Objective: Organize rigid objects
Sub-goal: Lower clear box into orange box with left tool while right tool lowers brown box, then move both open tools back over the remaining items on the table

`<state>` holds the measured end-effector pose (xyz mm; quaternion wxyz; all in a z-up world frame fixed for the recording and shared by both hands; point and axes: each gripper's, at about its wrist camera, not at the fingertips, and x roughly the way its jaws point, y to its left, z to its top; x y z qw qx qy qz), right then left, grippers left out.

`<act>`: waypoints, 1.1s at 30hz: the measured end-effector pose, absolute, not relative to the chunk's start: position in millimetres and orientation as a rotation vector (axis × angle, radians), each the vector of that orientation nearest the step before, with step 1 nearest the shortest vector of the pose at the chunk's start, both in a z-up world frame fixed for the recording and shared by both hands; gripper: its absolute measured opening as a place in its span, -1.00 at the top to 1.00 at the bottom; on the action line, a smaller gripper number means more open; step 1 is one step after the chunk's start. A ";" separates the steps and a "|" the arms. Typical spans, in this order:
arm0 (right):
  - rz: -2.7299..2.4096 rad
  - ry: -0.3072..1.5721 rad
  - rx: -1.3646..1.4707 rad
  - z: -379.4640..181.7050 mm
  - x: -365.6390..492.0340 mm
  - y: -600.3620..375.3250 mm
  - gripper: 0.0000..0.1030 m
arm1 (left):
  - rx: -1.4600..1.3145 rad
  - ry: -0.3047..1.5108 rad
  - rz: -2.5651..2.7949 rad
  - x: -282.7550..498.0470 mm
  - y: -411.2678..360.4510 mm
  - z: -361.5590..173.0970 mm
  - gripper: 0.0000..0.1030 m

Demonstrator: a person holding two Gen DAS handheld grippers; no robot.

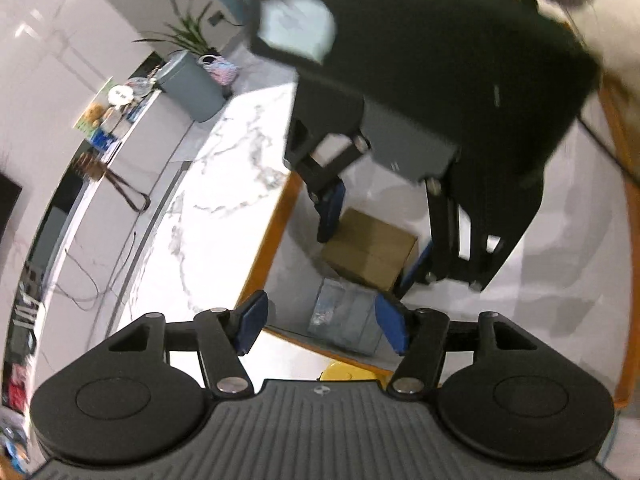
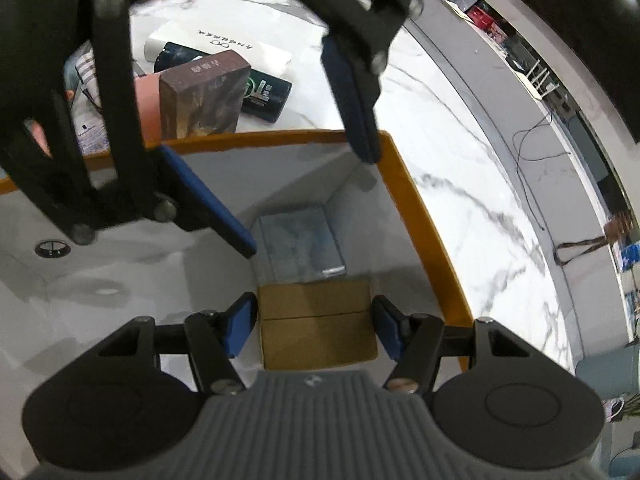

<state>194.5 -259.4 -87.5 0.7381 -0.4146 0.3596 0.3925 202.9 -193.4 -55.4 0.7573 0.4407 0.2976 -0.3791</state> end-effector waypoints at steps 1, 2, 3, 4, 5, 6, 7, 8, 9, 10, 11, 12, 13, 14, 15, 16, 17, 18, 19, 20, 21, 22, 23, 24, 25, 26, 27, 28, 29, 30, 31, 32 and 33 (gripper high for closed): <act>0.857 0.794 -0.921 -88.6 194.6 -259.8 -0.24 | 0.941 0.654 -0.818 203.8 -192.0 -52.4 -0.46; 0.841 0.797 -0.936 -89.4 193.4 -259.8 -0.28 | 0.924 0.662 -0.805 204.7 -190.5 -49.8 -0.46; 0.827 0.804 -0.942 -89.4 192.6 -260.0 -0.30 | 0.908 0.664 -0.793 202.5 -188.3 -48.4 -0.46; 0.822 0.811 -0.937 -88.5 191.8 -261.1 -0.34 | 0.890 0.669 -0.782 201.4 -186.5 -47.4 -0.46; 0.810 0.816 -0.929 -86.7 190.2 -262.9 -0.37 | 0.872 0.680 -0.767 200.7 -183.8 -46.5 -0.46; 0.801 0.825 -0.920 -85.1 191.8 -263.7 -0.48 | 0.852 0.691 -0.755 200.8 -181.8 -45.4 -0.46; 0.787 0.840 -0.908 -83.9 191.3 -264.8 -0.61 | 0.830 0.703 -0.748 201.2 -179.3 -44.1 -0.46; 0.770 0.855 -0.893 -82.9 190.5 -266.7 -0.66 | 0.798 0.713 -0.742 201.9 -176.4 -41.7 -0.46; 0.746 0.869 -0.882 -82.5 188.3 -268.9 -0.68 | 0.762 0.731 -0.731 203.7 -173.7 -38.4 -0.45; 0.725 0.892 -0.871 -82.7 188.4 -270.0 -0.67 | 0.720 0.758 -0.718 205.5 -172.4 -35.8 -0.45; 0.711 0.919 -0.851 -82.4 189.5 -270.4 -0.65 | 0.686 0.782 -0.706 206.3 -170.5 -33.3 -0.42; 0.711 0.948 -0.815 -81.8 189.3 -272.2 -0.56 | 0.655 0.804 -0.702 206.3 -168.4 -31.1 -0.36; 0.717 0.965 -0.787 -81.1 189.5 -273.4 -0.42 | 0.635 0.822 -0.703 207.7 -167.4 -29.6 -0.32; 0.723 0.980 -0.763 -80.6 188.5 -273.5 -0.36 | 0.621 0.834 -0.704 206.8 -166.9 -28.4 -0.29; 0.723 0.984 -0.757 -80.5 187.2 -272.3 -0.35 | 0.609 0.845 -0.704 206.7 -166.7 -26.7 -0.25; 0.718 0.979 -0.760 -79.8 184.8 -269.7 -0.32 | 0.599 0.855 -0.706 205.8 -166.0 -26.4 -0.23; 0.715 0.974 -0.765 -79.3 183.2 -268.1 -0.28 | 0.591 0.866 -0.708 205.0 -166.0 -26.4 -0.19; 0.713 0.975 -0.767 -79.3 181.6 -266.7 -0.14 | 0.588 0.870 -0.707 202.6 -166.2 -26.0 -0.16; 0.704 0.980 -0.765 -79.1 181.6 -265.4 -0.05 | 0.588 0.868 -0.704 201.9 -167.0 -25.2 -0.15; 0.692 0.985 -0.757 -78.3 184.8 -265.5 -0.04 | 0.590 0.864 -0.701 202.2 -167.2 -24.1 -0.14; 0.682 0.989 -0.739 -76.9 186.1 -264.2 -0.04 | 0.590 0.862 -0.700 202.8 -168.0 -23.0 -0.14; 0.670 0.991 -0.716 -75.8 187.1 -263.3 -0.04 | 0.586 0.860 -0.702 202.1 -167.2 -22.5 -0.14; 0.658 0.995 -0.691 -75.5 187.4 -262.7 -0.04 | 0.577 0.860 -0.704 202.6 -166.3 -21.4 -0.14; 0.647 1.002 -0.667 -74.7 188.5 -263.3 -0.04 | 0.571 0.859 -0.703 199.9 -162.4 -22.4 -0.14; 0.641 1.006 -0.652 -73.9 189.6 -263.4 -0.03 | 0.568 0.857 -0.702 198.5 -160.8 -22.0 -0.14; 0.637 1.009 -0.642 -73.1 190.1 -263.5 -0.04 | 0.568 0.853 -0.700 197.6 -159.4 -20.2 -0.14; 0.634 1.009 -0.640 -72.6 189.7 -263.8 -0.04 | 0.567 0.851 -0.699 197.5 -160.2 -22.2 -0.14; 0.628 1.008 -0.647 -72.6 189.2 -264.0 -0.02 | 0.564 0.849 -0.699 196.5 -159.6 -21.4 -0.14; 0.623 1.002 -0.654 -71.6 187.5 -264.2 -0.02 | 0.560 0.847 -0.699 195.4 -159.2 -20.3 -0.14; 0.619 0.997 -0.656 -70.0 185.2 -264.5 -0.03 | 0.560 0.845 -0.700 193.7 -160.1 -19.6 -0.14; 0.618 0.994 -0.657 -67.9 182.9 -264.6 -0.04 | 0.563 0.839 -0.699 191.6 -159.1 -18.3 -0.14; 0.612 0.989 -0.660 -64.7 180.0 -264.4 -0.04 | 0.565 0.834 -0.697 189.7 -157.8 -16.9 -0.14; 0.606 0.981 -0.663 -62.0 172.9 -265.9 -0.04 | 0.566 0.829 -0.694 188.1 -156.0 -15.4 -0.14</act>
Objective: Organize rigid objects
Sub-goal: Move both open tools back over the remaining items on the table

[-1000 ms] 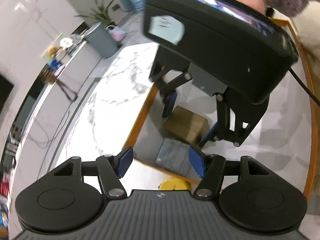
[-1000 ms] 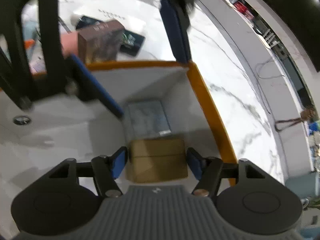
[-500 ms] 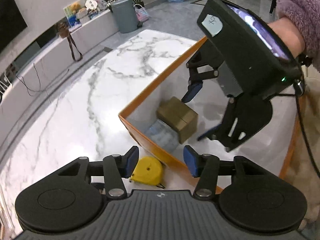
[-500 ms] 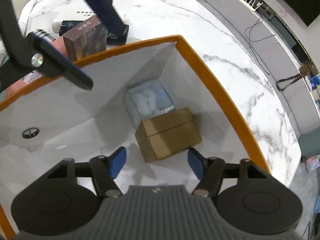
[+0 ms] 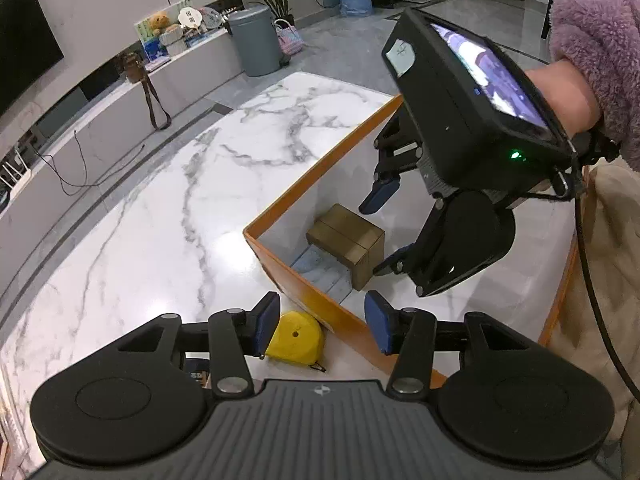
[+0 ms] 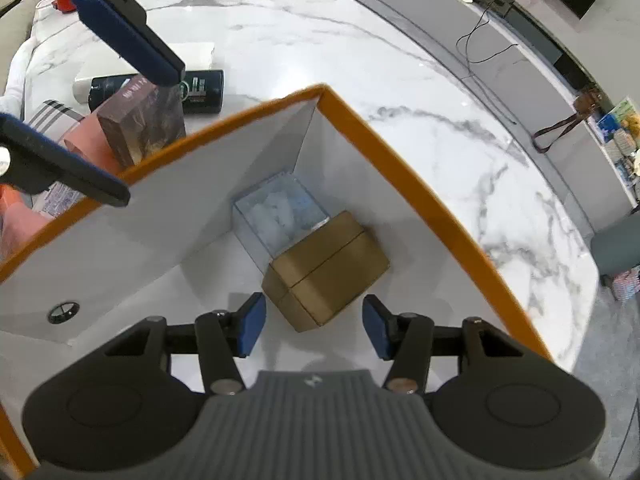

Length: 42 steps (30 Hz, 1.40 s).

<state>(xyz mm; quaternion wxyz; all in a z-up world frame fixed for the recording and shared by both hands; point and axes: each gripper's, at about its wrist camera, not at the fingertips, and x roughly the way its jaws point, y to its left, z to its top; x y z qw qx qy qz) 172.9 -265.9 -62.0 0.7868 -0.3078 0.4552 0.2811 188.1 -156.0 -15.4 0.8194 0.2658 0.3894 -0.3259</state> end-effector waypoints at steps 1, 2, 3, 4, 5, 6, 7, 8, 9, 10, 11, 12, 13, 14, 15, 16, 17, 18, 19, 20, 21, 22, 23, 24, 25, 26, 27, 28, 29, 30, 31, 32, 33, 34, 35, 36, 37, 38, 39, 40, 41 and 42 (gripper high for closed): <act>0.601 0.974 -0.667 -61.7 169.8 -256.5 -0.04 | 0.563 0.824 -0.690 186.4 -154.7 -13.1 -0.14; 0.594 0.964 -0.670 -57.2 165.7 -255.8 -0.04 | 0.557 0.820 -0.687 185.2 -152.9 -10.5 -0.13; 0.584 0.954 -0.670 -53.5 161.4 -256.6 -0.05 | 0.549 0.816 -0.682 183.9 -150.6 -7.4 -0.13; 0.575 0.942 -0.667 -48.9 157.8 -256.5 -0.05 | 0.541 0.812 -0.677 182.5 -148.0 -3.8 -0.13; 0.566 0.931 -0.664 -48.4 164.3 -257.8 -0.05 | 0.533 0.805 -0.670 180.6 -144.7 -0.3 -0.13; 0.553 0.916 -0.662 -43.5 161.3 -257.5 -0.05 | 0.529 0.799 -0.663 178.9 -142.1 2.6 -0.13; 0.542 0.900 -0.656 -39.3 158.1 -258.3 -0.05 | 0.526 0.796 -0.654 176.7 -139.4 5.7 -0.12; 0.542 0.885 -0.640 -33.5 154.5 -259.1 -0.05 | 0.519 0.789 -0.646 174.1 -135.9 9.0 -0.09; 0.551 0.874 -0.612 -27.6 151.9 -260.4 -0.05 | 0.513 0.782 -0.641 171.5 -132.0 11.9 -0.05; 0.553 0.866 -0.587 -21.1 147.3 -261.3 -0.05 | 0.505 0.777 -0.638 168.7 -128.3 15.0 -0.04; 0.545 0.859 -0.570 -15.4 143.8 -260.2 -0.05 | 0.497 0.773 -0.633 166.2 -124.1 18.0 -0.03; 0.537 0.855 -0.568 -10.9 145.4 -257.3 -0.05 | 0.489 0.772 -0.626 163.5 -119.5 20.3 0.01; 0.536 0.849 -0.570 -5.8 144.7 -253.4 -0.05 | 0.481 0.770 -0.620 161.1 -113.8 21.8 0.03; 0.539 0.842 -0.570 -1.0 142.8 -251.0 -0.05 | 0.474 0.773 -0.616 159.3 -109.0 23.4 0.05; 0.539 0.832 -0.572 4.6 138.8 -246.6 -0.05 | 0.465 0.778 -0.613 157.6 -103.5 24.3 0.09; 0.543 0.820 -0.573 9.4 136.4 -241.9 -0.05 | 0.451 0.784 -0.608 155.7 -96.8 24.5 0.10; 0.550 0.807 -0.573 14.7 133.1 -236.1 -0.05 | 0.437 0.794 -0.604 154.3 -90.2 24.9 0.10; 0.556 0.792 -0.574 20.9 129.0 -230.2 -0.05 | 0.421 0.801 -0.600 152.2 -83.3 24.4 0.13; 0.562 0.778 -0.576 25.4 126.5 -223.6 -0.05 | 0.404 0.805 -0.594 149.9 -76.3 23.9 0.14; 0.569 0.769 -0.577 29.4 122.8 -216.3 -0.04 | 0.385 0.813 -0.587 147.0 -69.6 22.4 0.15; 0.579 0.766 -0.576 29.5 121.1 -209.6 -0.04 | 0.362 0.828 -0.577 144.5 -62.4 20.2 0.16; 0.591 0.768 -0.577 30.6 118.3 -201.8 -0.01 | 0.333 0.846 -0.561 142.5 -55.3 17.3 0.17; 0.606 0.773 -0.579 30.6 114.9 -192.7 -0.01 | 0.297 0.867 -0.541 140.5 -46.8 13.1 0.20; 0.613 0.779 -0.578 29.2 112.1 -185.5 0.01 | 0.262 0.883 -0.527 138.0 -39.2 8.9 0.21; 0.616 0.786 -0.573 27.0 109.8 -177.6 0.05 | 0.228 0.898 -0.509 135.7 -31.8 4.8 0.22; 0.618 0.795 -0.560 24.4 107.1 -169.7 0.09 | 0.193 0.915 -0.484 132.8 -24.7 -0.8 0.24; 0.620 0.807 -0.544 20.5 104.4 -162.1 0.14 | 0.165 0.934 -0.462 130.8 -17.7 -4.2 0.25; 0.622 0.821 -0.531 16.9 100.8 -154.9 0.15 | 0.129 0.958 -0.436 129.0 -10.9 -8.8 0.28; 0.627 0.833 -0.522 12.3 96.3 -148.2 0.17 | 0.079 0.984 -0.409 127.0 -3.5 -14.2 0.32; 0.642 0.842 -0.517 7.0 90.4 -141.8 0.22 | 0.028 1.008 -0.395 125.4 2.5 -19.5 0.33; 0.666 0.848 -0.517 1.7 82.9 -135.9 0.30 | -0.022 1.035 -0.385 124.2 8.6 -25.3 0.34; 0.683 0.855 -0.522 -4.3 77.6 -130.9 0.35 | -0.066 1.063 -0.368 123.2 12.9 -30.1 0.39; 0.691 0.867 -0.533 -11.0 72.7 -125.3 0.42 | -0.107 1.093 -0.345 122.2 16.8 -35.2 0.43; 0.686 0.876 -0.546 -17.5 68.8 -120.6 0.46 | -0.147 1.124 -0.324 120.3 18.6 -40.8 0.44; 0.677 0.882 -0.560 -23.7 65.5 -116.9 0.48 | -0.195 1.151 -0.307 118.2 20.6 -45.7 0.45; 0.667 0.886 -0.574 -29.2 62.9 -114.1 0.49 | -0.240 1.170 -0.297 117.0 18.9 -49.6 0.46; 0.659 0.889 -0.585 -33.4 61.6 -113.2 0.49 | -0.286 1.184 -0.289 114.2 19.8 -54.4 0.46; 0.653 0.889 -0.595 -36.3 60.7 -113.4 0.49 | -0.343 1.199 -0.264 112.1 21.4 -59.3 0.46; 0.646 0.888 -0.609 -39.1 60.1 -113.1 0.49 | -0.397 1.211 -0.240 110.6 22.9 -63.2 0.46; 0.642 0.888 -0.620 -41.7 59.9 -112.4 0.49 | -0.439 1.218 -0.222 109.6 23.3 -66.4 0.46; 0.643 0.890 -0.624 -43.2 60.0 -113.7 0.49 | -0.478 1.225 -0.198 108.7 22.3 -69.5 0.46; 0.648 0.893 -0.629 -44.7 59.9 -114.5 0.49 | -0.504 1.227 -0.185 106.9 18.6 -72.9 0.46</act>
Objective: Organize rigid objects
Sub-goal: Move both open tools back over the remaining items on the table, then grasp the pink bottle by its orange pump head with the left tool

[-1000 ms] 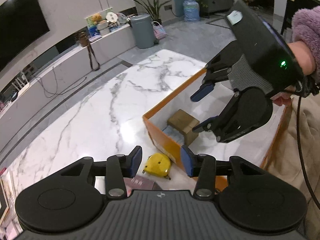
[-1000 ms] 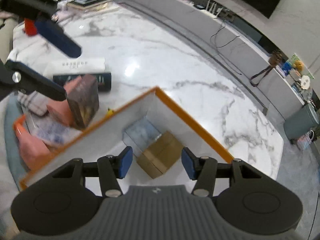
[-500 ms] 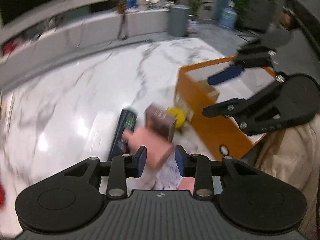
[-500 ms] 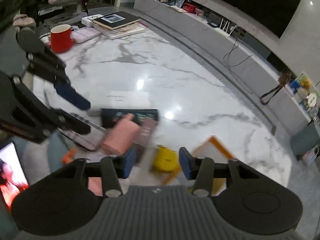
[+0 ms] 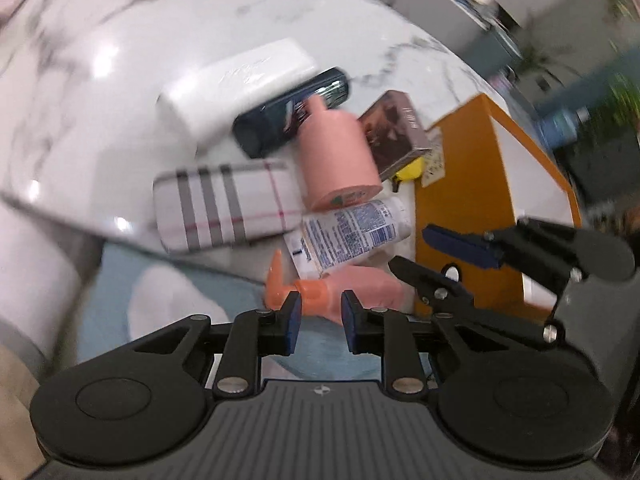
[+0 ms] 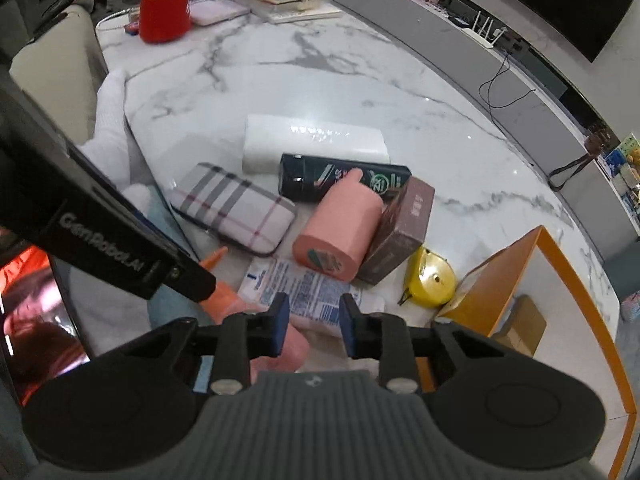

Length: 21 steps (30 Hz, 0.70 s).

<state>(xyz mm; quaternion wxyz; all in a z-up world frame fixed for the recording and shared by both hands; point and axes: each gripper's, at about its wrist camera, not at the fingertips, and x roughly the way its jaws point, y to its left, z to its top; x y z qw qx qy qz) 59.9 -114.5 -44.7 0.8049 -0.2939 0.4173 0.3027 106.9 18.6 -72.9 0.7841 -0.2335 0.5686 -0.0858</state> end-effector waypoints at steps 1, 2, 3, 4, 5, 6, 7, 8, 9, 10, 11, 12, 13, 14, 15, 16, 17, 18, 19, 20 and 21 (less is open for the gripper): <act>0.651 0.897 -0.640 -46.4 59.6 -114.8 0.51 | -0.531 1.227 -0.183 106.0 16.9 -76.1 0.46; 0.649 0.897 -0.655 -49.0 59.1 -115.0 0.52 | -0.562 1.231 -0.169 105.0 15.4 -79.0 0.46; 0.647 0.895 -0.674 -50.9 57.9 -115.5 0.57 | -0.591 1.228 -0.144 103.6 15.2 -80.8 0.46; 0.648 0.895 -0.691 -52.3 57.2 -116.6 0.61 | -0.620 1.224 -0.131 102.7 14.6 -83.8 0.46; 0.650 0.896 -0.700 -53.2 57.0 -117.3 0.61 | -0.645 1.226 -0.120 103.0 13.4 -86.4 0.46; 0.651 0.897 -0.704 -54.0 57.4 -117.8 0.61 | -0.654 1.225 -0.099 103.2 13.2 -87.6 0.46; 0.650 0.899 -0.708 -54.6 58.6 -117.4 0.61 | -0.664 1.217 -0.085 103.5 12.9 -86.9 0.46; 0.648 0.899 -0.716 -55.8 59.4 -117.4 0.61 | -0.682 1.207 -0.086 103.6 13.5 -86.5 0.46; 0.645 0.896 -0.725 -57.2 60.0 -116.5 0.61 | -0.699 1.203 -0.083 104.4 12.8 -87.5 0.46; 0.641 0.894 -0.737 -58.9 60.6 -116.0 0.61 | -0.719 1.199 -0.080 104.5 12.8 -88.6 0.46; 0.637 0.894 -0.747 -61.0 61.2 -115.7 0.61 | -0.731 1.202 -0.084 105.7 11.3 -90.5 0.46; 0.633 0.898 -0.754 -63.1 62.1 -115.6 0.61 | -0.739 1.211 -0.078 107.3 9.8 -93.5 0.46; 0.632 0.902 -0.759 -64.9 62.9 -115.2 0.61 | -0.748 1.218 -0.071 109.0 7.8 -97.4 0.46; 0.632 0.903 -0.762 -66.6 63.5 -115.1 0.61 | -0.747 1.220 -0.070 111.6 5.7 -100.1 0.47; 0.630 0.902 -0.766 -67.3 63.9 -115.5 0.61 | -0.739 1.211 -0.062 113.5 4.7 -100.3 0.47; 0.630 0.901 -0.767 -67.5 64.3 -116.0 0.61 | -0.736 1.201 -0.055 115.1 4.7 -100.0 0.47; 0.633 0.902 -0.764 -67.5 64.7 -116.7 0.61 | -0.735 1.185 -0.052 116.8 5.7 -99.5 0.47; 0.639 0.906 -0.759 -67.6 65.8 -116.9 0.61 | -0.731 1.176 -0.042 118.3 7.1 -100.3 0.47; 0.643 0.910 -0.756 -68.0 66.4 -117.1 0.61 | -0.736 1.172 -0.032 119.7 9.1 -102.2 0.47; 0.649 0.916 -0.755 -68.7 67.2 -116.9 0.61 | -0.749 1.166 -0.033 121.2 10.7 -104.9 0.47; 0.655 0.922 -0.754 -69.9 68.0 -116.6 0.61 | -0.757 1.165 -0.035 122.5 11.5 -107.2 0.47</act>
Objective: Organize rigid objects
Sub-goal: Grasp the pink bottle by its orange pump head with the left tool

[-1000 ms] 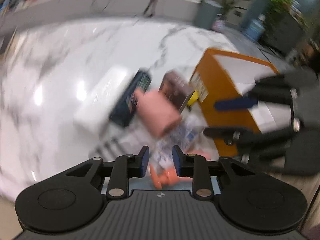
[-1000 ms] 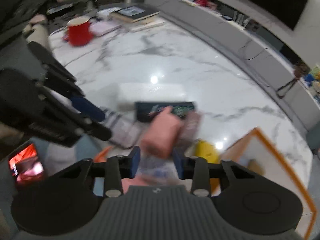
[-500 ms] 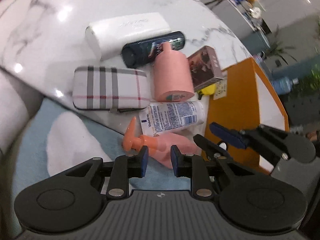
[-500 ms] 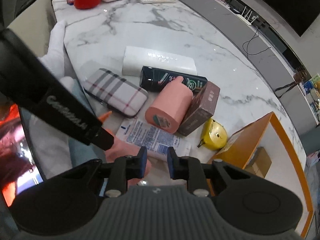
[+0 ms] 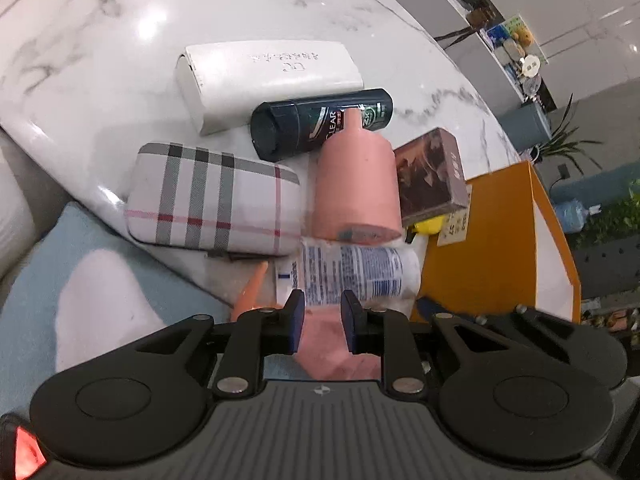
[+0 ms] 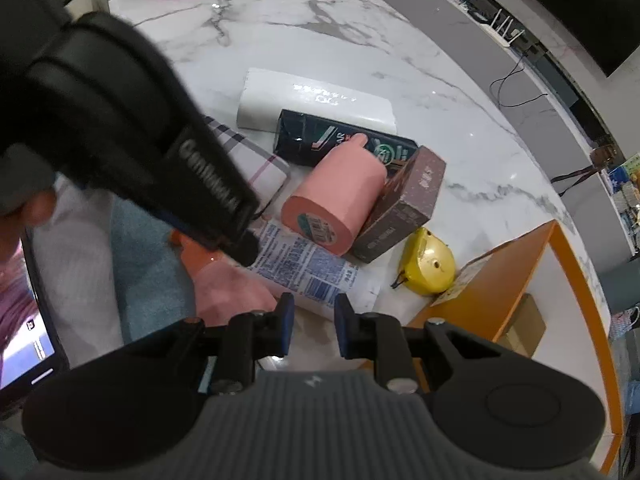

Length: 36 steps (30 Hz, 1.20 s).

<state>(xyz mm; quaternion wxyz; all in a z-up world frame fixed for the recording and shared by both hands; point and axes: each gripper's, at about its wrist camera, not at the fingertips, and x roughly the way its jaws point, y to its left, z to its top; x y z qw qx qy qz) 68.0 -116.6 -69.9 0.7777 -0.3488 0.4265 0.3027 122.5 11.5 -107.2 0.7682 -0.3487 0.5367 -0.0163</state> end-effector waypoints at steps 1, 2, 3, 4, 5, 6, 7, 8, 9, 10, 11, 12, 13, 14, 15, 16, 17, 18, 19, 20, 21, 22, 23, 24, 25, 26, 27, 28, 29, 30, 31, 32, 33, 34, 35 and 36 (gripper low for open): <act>0.660 0.925 -0.751 -70.7 68.7 -116.3 0.61 | -0.756 1.165 -0.035 124.0 11.4 -108.8 0.47; 0.665 0.930 -0.745 -71.7 69.9 -116.3 0.61 | -0.751 1.166 -0.037 125.5 10.5 -110.3 0.47; 0.667 0.935 -0.738 -73.1 70.8 -116.0 0.61 | -0.748 1.167 -0.041 126.4 9.4 -111.6 0.47; 0.667 0.937 -0.736 -74.4 71.6 -115.9 0.61 | -0.741 1.168 -0.047 127.1 7.8 -112.9 0.47; 0.668 0.936 -0.736 -75.7 71.9 -115.4 0.61 | -0.731 1.168 -0.052 127.4 6.6 -113.7 0.55; 0.667 0.937 -0.735 -77.0 72.4 -115.1 0.61 | -0.723 1.175 -0.056 127.9 6.3 -114.4 0.81; 0.666 0.939 -0.734 -77.8 72.8 -114.9 0.61 | -0.720 1.183 -0.059 127.9 7.5 -114.3 0.90; 0.665 0.938 -0.730 -77.7 73.5 -115.2 0.61 | -0.728 1.189 -0.066 127.7 10.3 -112.8 0.91; 0.667 0.939 -0.720 -76.5 73.8 -116.1 0.61 | -0.749 1.197 -0.074 126.5 14.2 -111.0 0.91; 0.675 0.940 -0.709 -74.0 73.6 -117.5 0.61 | -0.765 1.215 -0.077 125.1 18.0 -108.7 0.91; 0.686 0.937 -0.698 -70.7 73.1 -118.7 0.60 | -0.774 1.235 -0.076 122.8 22.0 -105.1 0.90; 0.698 0.932 -0.686 -66.9 72.8 -120.8 0.59 | -0.780 1.245 -0.070 120.2 24.7 -102.0 0.87; 0.710 0.927 -0.679 -64.1 72.6 -122.6 0.58 | -0.783 1.259 -0.067 117.9 26.2 -99.1 0.83; 0.722 0.929 -0.677 -62.3 72.8 -123.7 0.58 | -0.789 1.269 -0.059 116.1 25.6 -96.9 0.75; 0.732 0.934 -0.674 -60.7 73.3 -124.5 0.58 | -0.790 1.277 -0.045 114.7 24.8 -95.0 0.67; 0.735 0.936 -0.674 -61.0 74.2 -125.2 0.58 | -0.780 1.288 -0.022 113.6 23.2 -93.1 0.62; 0.737 0.936 -0.676 -61.0 74.4 -125.4 0.58 | -0.777 1.290 0.001 113.2 20.5 -91.8 0.55; 0.742 0.933 -0.676 -61.7 74.1 -125.5 0.57 | -0.780 1.287 0.020 112.9 18.7 -91.2 0.45; 0.747 0.931 -0.675 -62.2 73.4 -124.9 0.56 | -0.773 1.285 0.033 113.3 16.0 -90.8 0.40; 0.752 0.928 -0.674 -62.4 72.6 -124.9 0.56 | -0.761 1.291 0.049 114.5 13.1 -90.8 0.34; 0.756 0.924 -0.674 -62.3 71.7 -125.2 0.51 | -0.758 1.293 0.069 115.1 11.6 -91.1 0.30; 0.758 0.920 -0.675 -62.4 71.1 -125.7 0.49 | -0.757 1.295 0.085 115.9 10.3 -92.0 0.29; 0.761 0.915 -0.676 -62.6 70.6 -126.5 0.49 | -0.747 1.308 0.100 118.4 6.9 -94.1 0.23; 0.765 0.914 -0.673 -62.6 70.9 -128.6 0.48 | -0.746 1.325 0.115 119.2 5.9 -96.6 0.20; 0.770 0.914 -0.670 -62.3 71.1 -130.2 0.48 | -0.757 1.343 0.130 121.1 4.1 -100.1 0.17; 0.775 0.915 -0.669 -62.0 71.4 -131.7 0.48 | -0.774 1.341 0.141 122.0 4.3 -101.7 0.07; 0.781 0.915 -0.673 -62.1 71.3 -133.3 0.48 | -0.780 1.340 0.147 123.6 4.0 -102.7 -0.01; 0.787 0.914 -0.679 -62.0 70.8 -134.9 0.47 | -0.786 1.336 0.157 125.0 3.8 -103.4 -0.04; 0.793 0.913 -0.686 -62.5 70.0 -135.9 0.47 | -0.796 1.332 0.170 126.4 4.3 -104.5 -0.06; 0.799 0.913 -0.694 -63.5 69.5 -136.5 0.47 | -0.818 1.327 0.175 127.4 5.6 -106.9 -0.06; 0.805 0.911 -0.698 -64.4 68.7 -137.4 0.47 | -0.838 1.322 0.173 128.0 7.2 -110.2 -0.08; 0.813 0.908 -0.696 -64.2 68.7 -138.3 0.47 | -0.857 1.319 0.178 129.4 8.5 -113.8 -0.10; 0.822 0.907 -0.689 -64.0 69.4 -139.0 0.47 | -0.871 1.315 0.182 130.1 9.9 -116.5 -0.10; 0.827 0.906 -0.683 -63.8 70.3 -139.5 0.47 | -0.886 1.314 0.180 130.9 11.1 -119.7 -0.10; 0.828 0.904 -0.677 -63.9 71.1 -139.9 0.46 | -0.894 1.311 0.179 131.0 11.3 -121.7 -0.10; 0.831 0.903 -0.670 -63.8 72.0 -139.8 0.46 | -0.899 1.307 0.177 131.1 11.1 -123.6 -0.07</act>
